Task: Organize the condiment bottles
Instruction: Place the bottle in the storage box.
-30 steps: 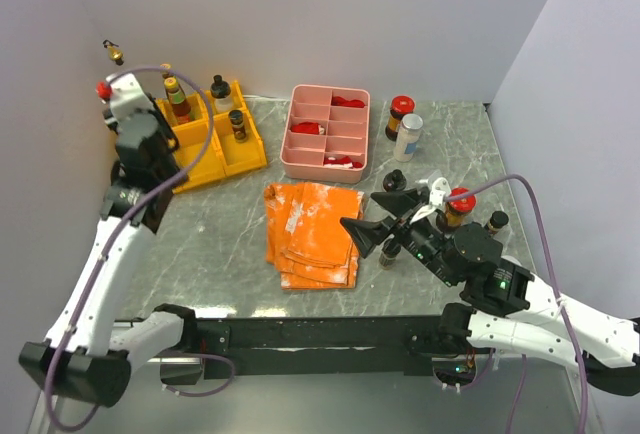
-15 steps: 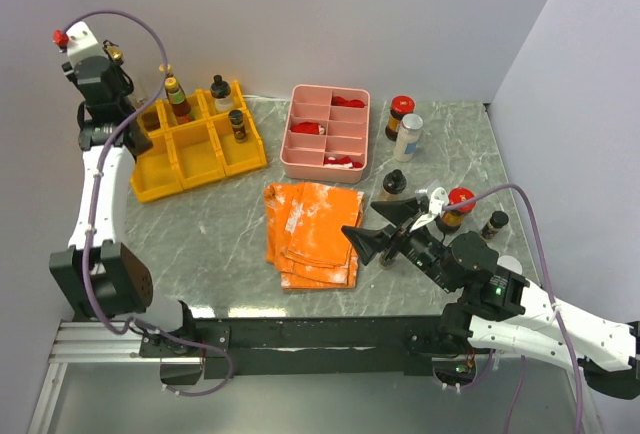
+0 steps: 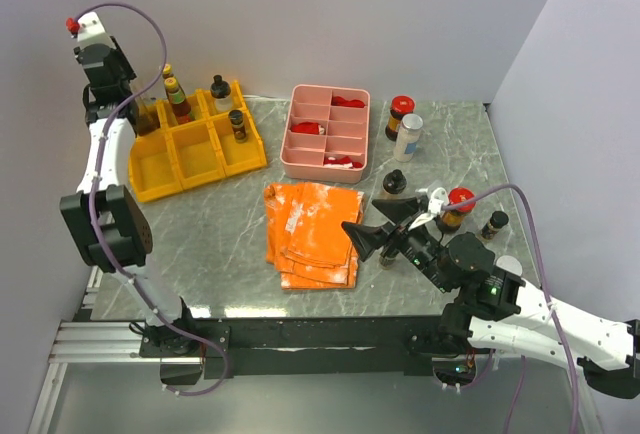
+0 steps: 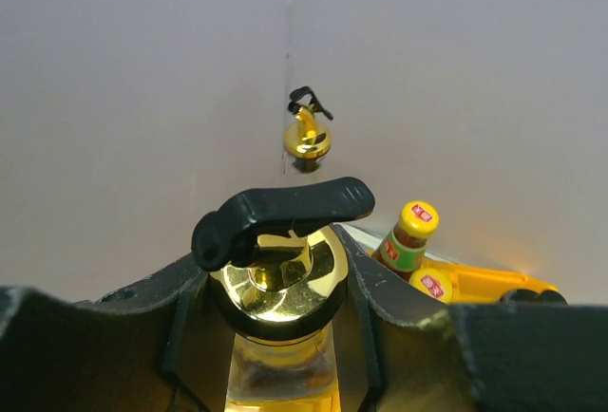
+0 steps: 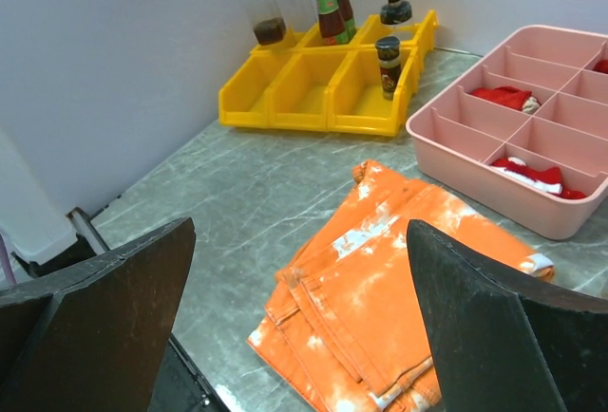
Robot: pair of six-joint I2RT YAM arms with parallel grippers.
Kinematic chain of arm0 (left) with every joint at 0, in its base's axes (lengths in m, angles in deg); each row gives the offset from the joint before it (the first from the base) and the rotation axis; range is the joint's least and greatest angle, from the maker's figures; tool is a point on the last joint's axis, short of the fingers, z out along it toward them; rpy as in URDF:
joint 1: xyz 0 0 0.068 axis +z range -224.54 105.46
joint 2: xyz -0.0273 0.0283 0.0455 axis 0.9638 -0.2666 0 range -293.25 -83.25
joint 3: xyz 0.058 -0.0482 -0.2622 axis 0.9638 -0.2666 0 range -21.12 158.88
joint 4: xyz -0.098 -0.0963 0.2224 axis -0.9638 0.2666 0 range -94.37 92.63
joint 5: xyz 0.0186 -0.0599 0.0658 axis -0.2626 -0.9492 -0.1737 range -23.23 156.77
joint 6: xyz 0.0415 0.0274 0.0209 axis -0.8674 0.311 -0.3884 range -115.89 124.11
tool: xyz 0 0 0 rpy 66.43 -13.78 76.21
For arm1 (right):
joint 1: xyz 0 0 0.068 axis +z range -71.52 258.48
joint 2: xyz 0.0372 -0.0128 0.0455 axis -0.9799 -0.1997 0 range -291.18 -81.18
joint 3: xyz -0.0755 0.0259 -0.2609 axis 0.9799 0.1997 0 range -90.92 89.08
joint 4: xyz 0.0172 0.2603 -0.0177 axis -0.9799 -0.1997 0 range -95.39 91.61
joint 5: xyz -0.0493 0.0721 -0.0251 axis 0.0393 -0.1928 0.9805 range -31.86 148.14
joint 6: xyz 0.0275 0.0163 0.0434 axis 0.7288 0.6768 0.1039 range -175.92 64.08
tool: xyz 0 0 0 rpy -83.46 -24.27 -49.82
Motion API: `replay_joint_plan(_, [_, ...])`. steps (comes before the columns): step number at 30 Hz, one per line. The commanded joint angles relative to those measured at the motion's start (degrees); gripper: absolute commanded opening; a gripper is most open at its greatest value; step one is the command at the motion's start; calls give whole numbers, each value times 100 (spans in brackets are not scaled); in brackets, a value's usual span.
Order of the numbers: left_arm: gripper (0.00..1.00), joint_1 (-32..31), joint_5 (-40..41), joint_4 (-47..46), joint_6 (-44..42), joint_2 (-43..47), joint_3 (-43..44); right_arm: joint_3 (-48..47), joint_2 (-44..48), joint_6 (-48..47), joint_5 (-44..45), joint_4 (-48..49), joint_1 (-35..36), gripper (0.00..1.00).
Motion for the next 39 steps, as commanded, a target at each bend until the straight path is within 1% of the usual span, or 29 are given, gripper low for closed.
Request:
replay_joint_plan(1, [1,79,-426,-1085,-163,-123,590,8,-90,-27,249,327,33,100])
replay_joint_plan(7, [1,96,-558,-1357,-294,-536,713,-27,-152,-71,311,345,33,100])
replay_joint_plan(14, [1,140,-707,-1568,-435,-765,792,8,-126,-106,372,397,24,100])
replay_joint_plan(19, [1,202,-936,-1963,-427,-800,564,17,-161,-98,364,424,33,100])
replay_joint_plan(23, [1,228,-928,-1832,-356,-949,695,-18,-222,-106,337,406,33,100])
replay_joint_plan(28, [1,272,-1006,-1850,-163,-1098,564,-18,-240,-142,390,415,24,100])
replay_joint_plan(36, [1,290,-1173,-1920,-84,-1257,476,0,-258,-142,399,441,24,100])
replay_joint_plan(38, [2,290,-1174,-1929,-75,-1301,450,8,-275,-150,408,459,24,100])
replay_joint_plan(39, [4,298,-1173,-1955,-57,-1318,432,0,-275,-150,416,450,24,100])
